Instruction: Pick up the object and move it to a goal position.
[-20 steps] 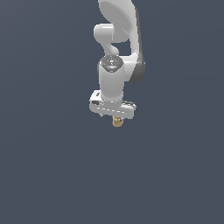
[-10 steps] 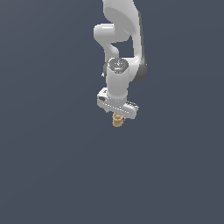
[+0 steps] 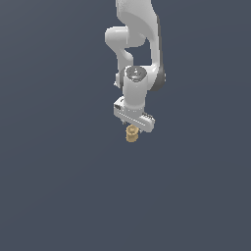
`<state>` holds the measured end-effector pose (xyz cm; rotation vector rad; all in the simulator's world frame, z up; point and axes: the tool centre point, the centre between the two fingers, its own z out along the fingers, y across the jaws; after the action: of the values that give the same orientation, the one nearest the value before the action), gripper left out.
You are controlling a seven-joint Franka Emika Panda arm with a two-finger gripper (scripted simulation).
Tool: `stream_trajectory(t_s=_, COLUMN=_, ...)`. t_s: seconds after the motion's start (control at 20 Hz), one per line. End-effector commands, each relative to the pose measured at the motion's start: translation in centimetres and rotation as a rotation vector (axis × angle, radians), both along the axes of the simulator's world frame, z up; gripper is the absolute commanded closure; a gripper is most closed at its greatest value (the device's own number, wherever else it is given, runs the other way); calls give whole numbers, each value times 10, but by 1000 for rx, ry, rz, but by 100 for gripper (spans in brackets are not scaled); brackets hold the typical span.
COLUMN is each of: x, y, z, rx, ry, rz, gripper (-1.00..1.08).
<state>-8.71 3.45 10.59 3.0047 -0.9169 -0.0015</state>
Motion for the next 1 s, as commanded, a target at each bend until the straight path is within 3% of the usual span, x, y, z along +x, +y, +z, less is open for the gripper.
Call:
stream_trajectory(t_s=0.0, x=-4, y=1, z=-2, rx=0, ry=-1, rz=-22, gripper=-92)
stream_trajectory(t_s=0.5, x=-6, y=2, z=-8, rx=0, ry=-1, rz=-33, gripper=-92)
stream_trajectory(t_s=0.95, x=-7, y=2, z=-44, rx=0, ry=-1, rz=-36, gripper=-92)
